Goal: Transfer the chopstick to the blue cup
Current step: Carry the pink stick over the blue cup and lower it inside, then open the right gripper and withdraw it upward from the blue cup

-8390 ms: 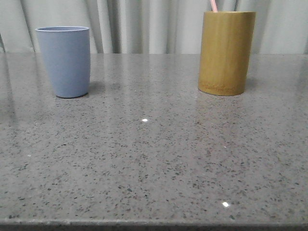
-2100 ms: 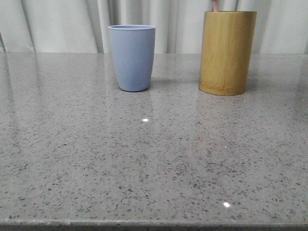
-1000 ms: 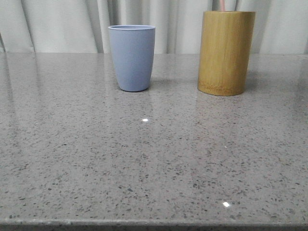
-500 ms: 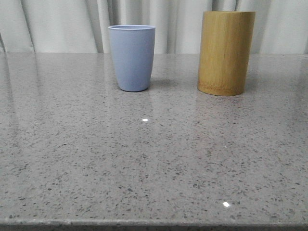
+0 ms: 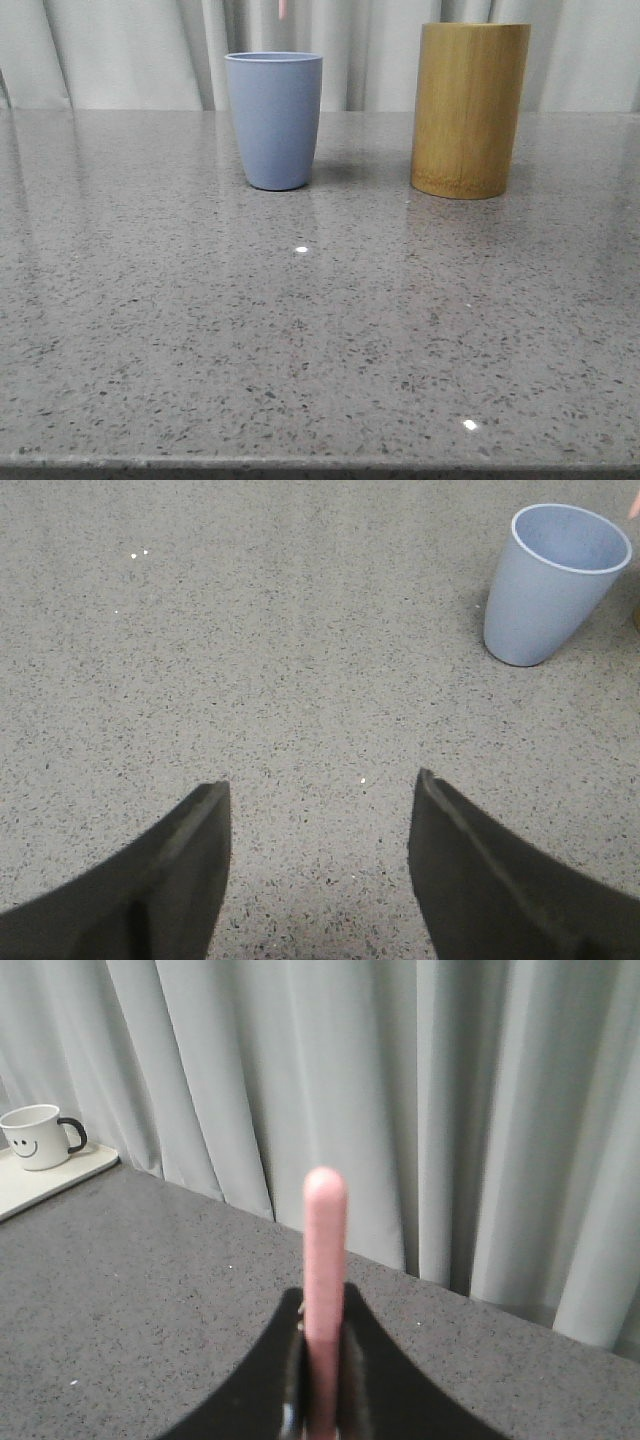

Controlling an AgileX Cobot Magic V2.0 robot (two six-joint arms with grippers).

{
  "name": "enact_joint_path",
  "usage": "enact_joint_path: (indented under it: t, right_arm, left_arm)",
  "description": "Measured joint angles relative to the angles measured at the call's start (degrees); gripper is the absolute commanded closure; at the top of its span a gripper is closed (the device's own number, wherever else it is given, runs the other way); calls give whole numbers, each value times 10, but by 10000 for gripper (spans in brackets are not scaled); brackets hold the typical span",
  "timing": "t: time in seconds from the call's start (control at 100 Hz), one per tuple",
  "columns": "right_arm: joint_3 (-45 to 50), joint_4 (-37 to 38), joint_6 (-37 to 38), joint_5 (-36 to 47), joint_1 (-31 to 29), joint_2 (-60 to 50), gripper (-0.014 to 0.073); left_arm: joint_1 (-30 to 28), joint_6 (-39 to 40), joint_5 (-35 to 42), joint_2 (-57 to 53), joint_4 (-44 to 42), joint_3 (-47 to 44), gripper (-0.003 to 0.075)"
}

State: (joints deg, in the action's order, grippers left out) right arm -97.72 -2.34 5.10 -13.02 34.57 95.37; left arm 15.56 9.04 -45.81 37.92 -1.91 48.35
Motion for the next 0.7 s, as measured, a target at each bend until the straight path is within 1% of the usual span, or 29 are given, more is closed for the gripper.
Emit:
enact_joint_path:
  t: [0.14,0.21,0.28,0.4,0.45,0.6,0.7]
  right_arm:
    - [0,-1,0,6,1,34,559]
    - [0,-1,-1,6,1,48,538]
    - [0,-1,-1,7,1,59,481]
    - [0,-2,-1,7,1,73,336]
    - [0,-2,-1,7,1,75,303]
    - [0,-2,-1,7,1,75,301]
    - [0,-2,-1,-8,1,75,301]
  left_arm:
    - [0,0,0,0,0,0,335]
    - [0,0,0,0,0,0,335]
    - [0,0,0,0,0,0,335]
    - [0,0,0,0,0,0,335]
    - [0,0,0,0,0,0,335]
    - [0,0,0,0,0,0,335]
    - [0,0,0,0,0,0,335]
